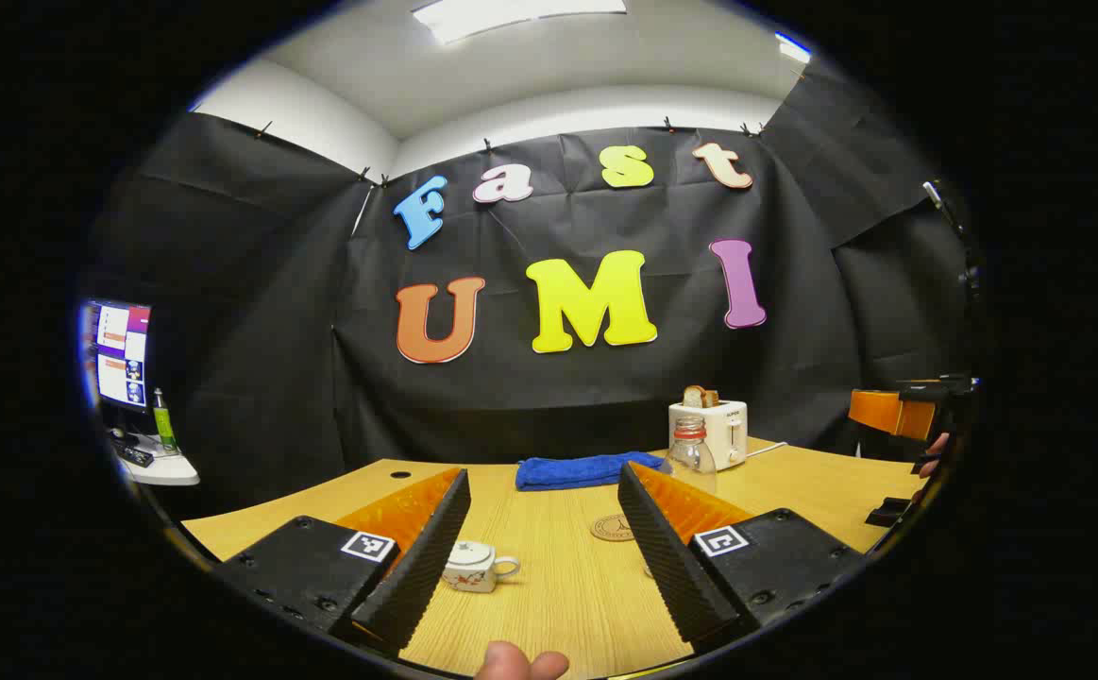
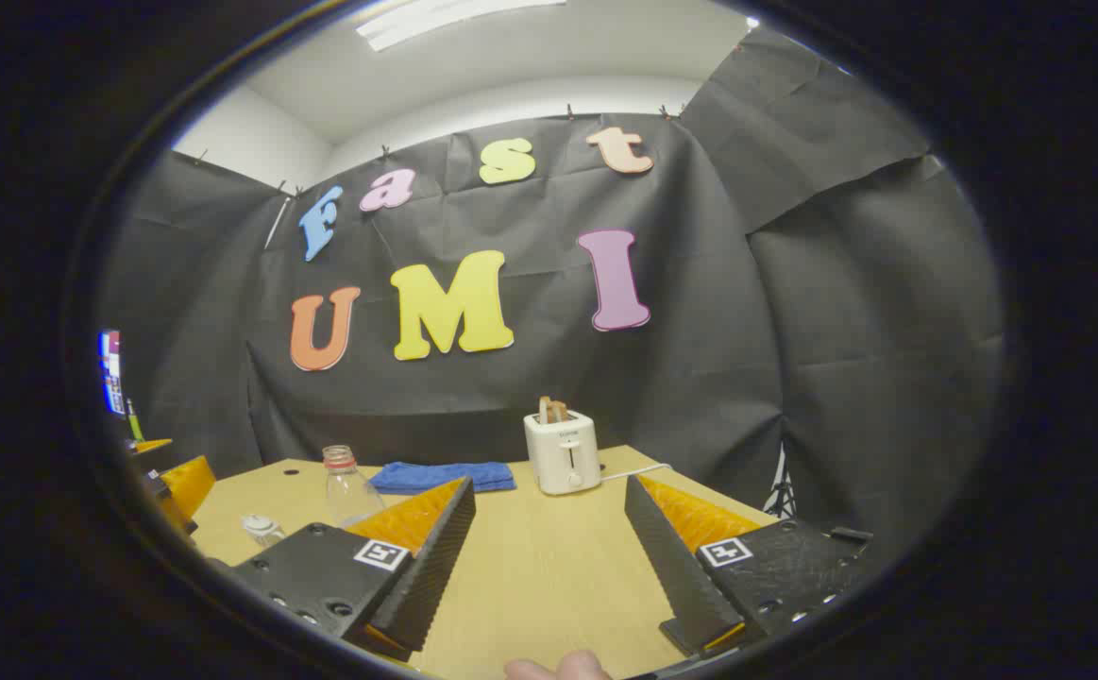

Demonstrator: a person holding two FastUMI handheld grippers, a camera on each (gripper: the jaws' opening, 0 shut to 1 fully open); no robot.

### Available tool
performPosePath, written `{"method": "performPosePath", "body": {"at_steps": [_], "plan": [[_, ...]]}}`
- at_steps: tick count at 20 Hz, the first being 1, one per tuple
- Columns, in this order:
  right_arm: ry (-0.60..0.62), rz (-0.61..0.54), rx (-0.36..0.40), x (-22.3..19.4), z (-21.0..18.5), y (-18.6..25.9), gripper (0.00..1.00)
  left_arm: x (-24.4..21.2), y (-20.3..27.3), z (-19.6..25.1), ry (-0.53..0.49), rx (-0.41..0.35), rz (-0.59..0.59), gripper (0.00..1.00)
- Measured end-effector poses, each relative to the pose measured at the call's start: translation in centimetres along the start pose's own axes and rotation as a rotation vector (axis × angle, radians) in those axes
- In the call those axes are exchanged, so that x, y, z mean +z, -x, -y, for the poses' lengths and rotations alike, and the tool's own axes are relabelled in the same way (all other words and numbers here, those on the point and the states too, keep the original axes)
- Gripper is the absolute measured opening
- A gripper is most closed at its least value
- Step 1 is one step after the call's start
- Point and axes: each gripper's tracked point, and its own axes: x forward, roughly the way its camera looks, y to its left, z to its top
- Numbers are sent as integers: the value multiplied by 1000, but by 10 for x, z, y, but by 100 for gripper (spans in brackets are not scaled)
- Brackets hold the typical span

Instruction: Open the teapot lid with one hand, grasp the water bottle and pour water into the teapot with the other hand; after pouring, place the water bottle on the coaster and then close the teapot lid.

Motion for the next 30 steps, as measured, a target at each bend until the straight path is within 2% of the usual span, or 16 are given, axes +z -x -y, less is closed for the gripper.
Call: {"method": "performPosePath", "body": {"at_steps": [7, 8, 9, 10, 12, 13, 14, 15, 17, 21, 22, 27, 28, 30], "plan": [[37, -7, 47, -9, -19, 2, 95, -9, 1, -6, 20, 5, -31, 99], [38, -1, 45, -7, -20, 3, 92, -9, 2, -6, 17, 2, -34, 99], [40, 10, 46, -7, -19, 4, 96, -11, 3, -8, 18, 0, -40, 99], [44, 17, 40, -6, -19, 4, 92, -14, 3, -6, 25, -8, -51, 99], [42, 8, 47, -12, -21, 4, 95, -22, 5, -1, 43, -29, -73, 99], [38, 4, 50, -14, -23, 4, 92, -24, 5, -1, 46, -30, -79, 99], [39, -4, 54, -16, -25, 3, 92, -27, 4, -4, 46, -25, -90, 99], [42, -10, 58, -19, -27, 2, 92, -29, 4, -6, 45, -22, -96, 95], [45, -22, 71, -25, -34, 0, 92, -31, 1, -11, 46, -8, -102, 99], [47, -65, 103, -40, -45, -7, 92, -42, -9, -21, 55, 9, -134, 99], [53, -68, 106, -41, -47, -8, 95, -46, -11, -25, 57, 17, -145, 99], [62, -75, 127, -43, -59, -14, 95, -67, -24, -45, 79, 42, -205, 99], [61, -83, 131, -45, -60, -15, 92, -72, -28, -48, 83, 43, -214, 99], [65, -98, 130, -52, -59, -18, 96, -82, -36, -54, 86, 43, -242, 99]]}}
